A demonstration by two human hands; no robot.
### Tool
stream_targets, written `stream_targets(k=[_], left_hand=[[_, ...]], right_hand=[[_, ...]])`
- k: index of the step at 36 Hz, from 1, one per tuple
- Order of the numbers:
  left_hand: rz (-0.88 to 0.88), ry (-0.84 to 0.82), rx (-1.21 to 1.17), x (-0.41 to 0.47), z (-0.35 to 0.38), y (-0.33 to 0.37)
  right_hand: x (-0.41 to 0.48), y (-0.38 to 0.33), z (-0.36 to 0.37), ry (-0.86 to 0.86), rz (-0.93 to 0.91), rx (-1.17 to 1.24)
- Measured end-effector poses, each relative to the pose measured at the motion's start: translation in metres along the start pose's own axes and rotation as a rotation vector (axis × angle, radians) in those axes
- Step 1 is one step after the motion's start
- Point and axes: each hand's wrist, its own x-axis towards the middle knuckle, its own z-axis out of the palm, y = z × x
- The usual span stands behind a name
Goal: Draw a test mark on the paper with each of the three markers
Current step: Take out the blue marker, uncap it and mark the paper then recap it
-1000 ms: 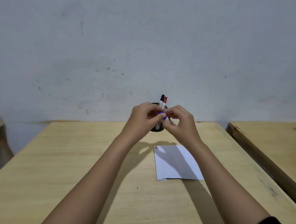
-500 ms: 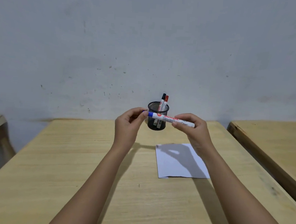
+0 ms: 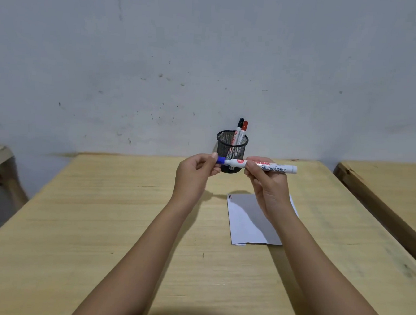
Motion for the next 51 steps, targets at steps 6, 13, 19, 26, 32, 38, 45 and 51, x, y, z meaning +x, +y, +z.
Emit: stream_targets(k=[6, 13, 19, 26, 32, 38, 45, 51], left_hand=[[-0.099, 0.006, 0.052, 0.012, -0.022, -0.004], [-0.025, -0.138, 0.677, 0.018, -0.022, -0.022], [-0.048, -0.256, 0.937, 0.018, -0.014, -0.045], [-0.024, -0.281, 0.975, 0.014, -0.011, -0.05], [0.095, -0.225, 0.946, 0.005, -0.009, -0.048], [0.29, -0.147, 0.901, -0.025, -0.002, -0.048], [0.311, -0.445, 0.881, -0.051, 0.011, -0.062], [0.295, -0.519, 0.945, -0.054, 0.011, -0.071]], right_hand=[[0.006, -0.001, -0.015, -0.02, -0.031, -0.106], [0.007, 0.011, -0.027, 0.057, 0.025, -0.18], [0.006, 0.017, -0.034, 0.08, 0.037, -0.197], [0.006, 0.015, -0.037, 0.116, 0.058, -0.156], [0.008, 0.017, -0.037, 0.133, 0.059, -0.217], [0.01, 0.022, -0.032, 0.164, 0.081, -0.25], [0.012, 0.032, -0.027, 0.197, 0.129, -0.277], [0.01, 0.048, -0.023, 0.277, 0.198, -0.401]])
